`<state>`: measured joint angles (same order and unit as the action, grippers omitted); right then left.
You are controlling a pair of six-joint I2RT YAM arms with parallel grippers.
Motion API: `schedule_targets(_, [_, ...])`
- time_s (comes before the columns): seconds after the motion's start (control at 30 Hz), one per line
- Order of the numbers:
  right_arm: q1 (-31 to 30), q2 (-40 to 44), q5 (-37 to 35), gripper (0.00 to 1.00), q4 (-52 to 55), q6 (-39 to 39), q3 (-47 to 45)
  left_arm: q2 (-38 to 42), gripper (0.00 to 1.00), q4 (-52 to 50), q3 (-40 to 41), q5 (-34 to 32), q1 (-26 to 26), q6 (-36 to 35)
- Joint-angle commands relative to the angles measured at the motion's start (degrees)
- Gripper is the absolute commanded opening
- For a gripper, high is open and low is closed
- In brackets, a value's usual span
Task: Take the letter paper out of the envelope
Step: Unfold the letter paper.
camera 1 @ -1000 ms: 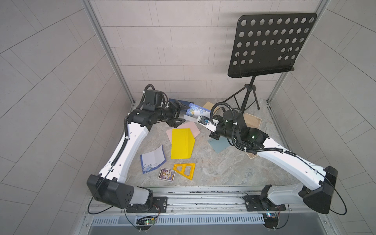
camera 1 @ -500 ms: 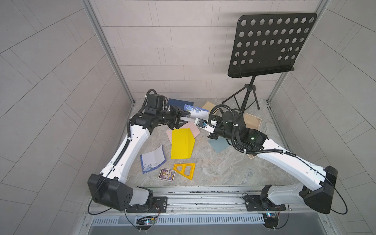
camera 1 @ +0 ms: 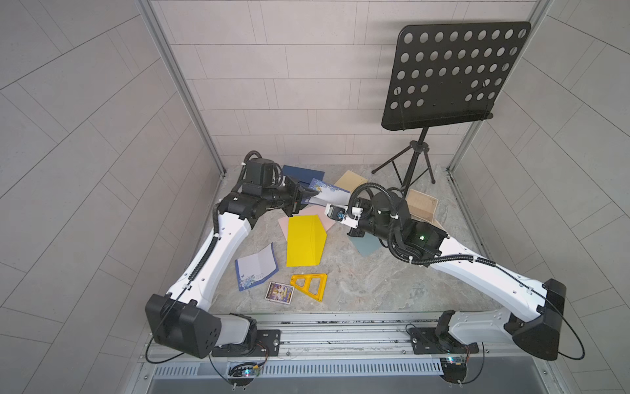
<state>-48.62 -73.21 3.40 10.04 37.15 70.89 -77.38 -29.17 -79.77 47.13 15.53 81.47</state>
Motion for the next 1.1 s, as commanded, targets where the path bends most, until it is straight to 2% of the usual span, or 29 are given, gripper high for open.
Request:
schedule_targets(0.0, [-0.67,2.44,-0.74,0.0,-1.38,0.34,-0.66,1.06,0.12,2.07,0.05,-0.42,0.16,1.09])
schedule_targets(0.13, [-1.47,3.4,-1.11,0.0,-1.23,0.06,-1.57,0.93,0.0,3.45,-0.38,-1.37,0.04,1.19])
schedule_targets(0.17, [-1.56,3.57,-1.11,0.0,-1.18,-0.28,-1.8,0.9,0.0,4.4,-0.47,-1.47,0.09,1.33])
schedule_targets(0.33, [-2.66,3.74,-1.71,0.0,-1.11,-1.67,-2.28,0.75,0.0,9.25,-0.83,-2.2,0.06,2.08])
schedule_targets(0.43, [-3.02,3.76,-1.66,0.04,-1.07,-2.86,-2.51,1.05,0.0,12.13,-0.66,-3.08,0.04,1.92])
schedule_targets(0.6, [-3.06,3.8,-1.98,0.08,-1.13,-7.34,-3.31,1.96,0.0,22.01,1.22,-5.74,0.03,6.05])
schedule_targets(0.8, [-2.83,3.71,-3.21,0.2,-2.82,-14.29,-4.34,1.68,0.0,28.19,1.77,-5.52,0.03,8.55])
schedule_targets(0.97, [-1.51,4.28,-2.92,0.27,-3.07,-18.97,-2.81,1.84,0.0,27.88,2.07,-6.07,0.07,7.4])
schedule_targets(1.07, [0.02,4.98,-2.6,0.29,-3.4,-22.14,-1.93,1.63,0.0,26.01,1.29,-6.31,0.0,4.94])
